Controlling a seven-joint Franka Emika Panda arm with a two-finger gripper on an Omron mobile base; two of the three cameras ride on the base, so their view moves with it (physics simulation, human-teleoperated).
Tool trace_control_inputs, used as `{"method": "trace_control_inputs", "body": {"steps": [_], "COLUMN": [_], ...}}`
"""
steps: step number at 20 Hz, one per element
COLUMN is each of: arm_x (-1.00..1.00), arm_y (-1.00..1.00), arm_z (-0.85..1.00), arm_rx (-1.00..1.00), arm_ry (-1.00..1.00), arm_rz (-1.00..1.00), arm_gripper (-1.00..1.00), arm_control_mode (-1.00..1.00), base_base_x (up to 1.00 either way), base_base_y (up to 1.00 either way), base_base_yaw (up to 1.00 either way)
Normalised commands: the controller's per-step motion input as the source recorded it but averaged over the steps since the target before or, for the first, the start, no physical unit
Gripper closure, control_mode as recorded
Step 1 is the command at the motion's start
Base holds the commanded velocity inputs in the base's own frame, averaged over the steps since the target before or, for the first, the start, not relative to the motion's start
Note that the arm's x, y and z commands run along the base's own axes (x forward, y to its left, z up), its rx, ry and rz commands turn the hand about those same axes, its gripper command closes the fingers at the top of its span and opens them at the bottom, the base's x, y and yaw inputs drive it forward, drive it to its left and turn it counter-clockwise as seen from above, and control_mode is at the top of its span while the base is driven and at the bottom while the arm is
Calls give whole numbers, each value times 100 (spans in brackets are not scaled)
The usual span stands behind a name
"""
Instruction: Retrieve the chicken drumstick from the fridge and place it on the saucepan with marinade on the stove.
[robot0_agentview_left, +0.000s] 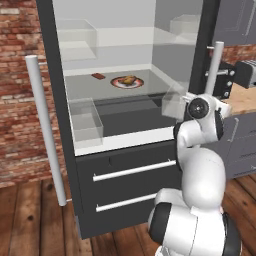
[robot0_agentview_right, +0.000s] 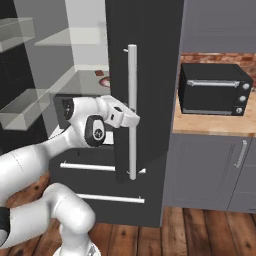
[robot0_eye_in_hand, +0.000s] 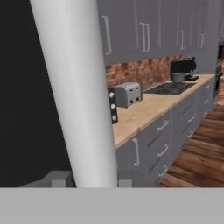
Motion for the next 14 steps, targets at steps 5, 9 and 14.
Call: {"method": "trace_control_inputs", "body": {"steps": [5,9,14], "arm_x": [-34,-13,-68], "arm_y": [-67,13,62], "arm_z": [0,19,97], "arm_rx": [9,0,0], "arm_ry": [0,1,-1], "arm_rz": [-12,0,0], "arm_gripper": [-100,-100,-100], "arm_control_mode": [-100,-100,-100], "base_base_x": [0,0,0], "base_base_y": [0,0,0], "base_base_yaw": [0,0,0]}}
